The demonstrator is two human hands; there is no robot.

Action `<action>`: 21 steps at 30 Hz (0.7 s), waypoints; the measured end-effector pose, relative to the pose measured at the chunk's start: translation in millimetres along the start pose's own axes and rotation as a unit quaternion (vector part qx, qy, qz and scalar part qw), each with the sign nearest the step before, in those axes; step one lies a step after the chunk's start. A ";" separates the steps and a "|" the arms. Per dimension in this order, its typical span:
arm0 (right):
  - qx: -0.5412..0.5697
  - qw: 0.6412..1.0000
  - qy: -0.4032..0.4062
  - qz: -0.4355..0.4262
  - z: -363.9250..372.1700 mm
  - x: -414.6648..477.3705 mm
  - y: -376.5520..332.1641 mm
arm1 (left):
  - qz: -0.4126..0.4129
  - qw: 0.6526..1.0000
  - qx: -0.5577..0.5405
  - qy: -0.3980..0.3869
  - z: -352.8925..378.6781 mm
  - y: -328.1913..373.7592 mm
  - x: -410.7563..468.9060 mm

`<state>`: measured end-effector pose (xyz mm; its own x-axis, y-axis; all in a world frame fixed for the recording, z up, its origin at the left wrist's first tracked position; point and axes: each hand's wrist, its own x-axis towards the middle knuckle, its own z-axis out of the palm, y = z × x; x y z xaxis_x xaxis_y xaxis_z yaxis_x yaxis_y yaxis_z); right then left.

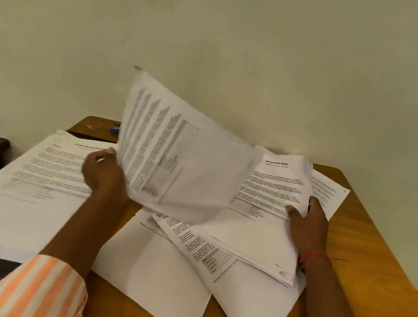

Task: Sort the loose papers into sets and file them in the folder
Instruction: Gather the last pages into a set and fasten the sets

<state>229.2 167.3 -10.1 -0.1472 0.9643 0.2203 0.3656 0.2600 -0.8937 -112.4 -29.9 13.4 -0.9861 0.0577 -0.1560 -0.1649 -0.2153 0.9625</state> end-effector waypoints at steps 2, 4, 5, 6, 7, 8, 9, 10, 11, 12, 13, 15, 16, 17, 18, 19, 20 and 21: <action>0.002 1.000 0.004 -0.003 -0.6 -0.2 0.6 | -0.054 0.994 0.033 -0.088 3.1 -14.8 1.9; 0.005 1.000 0.008 -0.007 -1.4 -0.6 0.4 | -0.066 0.986 0.077 -0.130 5.9 -26.1 2.2; 0.009 1.000 0.010 -0.006 -1.4 -0.6 0.2 | -0.049 0.985 0.100 -0.133 7.6 -28.4 -1.1; 0.014 1.000 0.013 -0.006 -1.7 -1.0 -0.1 | -0.028 0.984 0.118 -0.128 8.9 -27.8 -7.6; 0.019 1.000 0.016 -0.005 -1.9 -1.0 -0.6 | -0.004 0.984 0.133 -0.122 10.7 -28.4 -12.9; 0.026 0.999 0.020 -0.007 -1.9 -0.5 -0.2 | 0.023 0.981 0.152 -0.118 11.0 -29.6 -17.2; 0.034 0.999 0.027 -0.010 -2.6 0.3 0.4 | 0.051 0.977 0.168 -0.118 11.7 -29.4 -23.2; 0.044 0.998 0.039 -0.015 -3.8 1.3 1.0 | 0.074 0.973 0.179 -0.125 12.3 -29.7 -27.1; 0.052 0.997 0.058 -0.018 -4.9 2.4 1.3 | 0.094 0.969 0.182 -0.135 12.5 -30.5 -29.8; 0.062 0.994 0.082 -0.019 -6.9 3.4 1.1 | 0.108 0.966 0.183 -0.149 12.8 -32.2 -31.3; 0.074 0.991 0.110 -0.016 -9.3 4.3 0.5 | 0.117 0.963 0.181 -0.160 13.0 -32.6 -32.9; 0.115 0.979 0.167 -0.003 -13.3 6.5 0.5 | 0.137 0.958 0.183 -0.171 12.6 -32.9 -34.1; 0.146 0.970 0.195 0.007 -14.5 7.1 0.4 | 0.146 0.957 0.183 -0.171 11.3 -33.4 -34.5; 0.179 0.958 0.222 0.017 -17.2 7.9 0.4 | 0.150 0.956 0.180 -0.175 11.8 -33.4 -35.4; 0.207 0.947 0.243 0.021 -18.4 8.7 0.2 | 0.150 0.956 0.174 -0.180 11.1 -33.4 -36.0; 0.227 0.940 0.253 0.022 -20.0 9.0 0.0 | 0.145 0.957 0.167 -0.186 11.0 -33.8 -35.9; 0.242 0.937 0.250 0.022 -21.9 9.5 -0.9 | 0.135 0.957 0.164 -0.196 11.6 -33.4 -36.4; 0.251 0.939 0.235 0.021 -21.7 9.2 -2.6 | 0.123 0.957 0.160 -0.207 12.0 -34.2 -36.0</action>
<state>246.8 176.6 2.7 0.3225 0.9199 0.2231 -0.1349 0.2780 -0.9511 -71.0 -12.9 -11.3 -0.8904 0.4384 0.1224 0.1520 0.0330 0.9878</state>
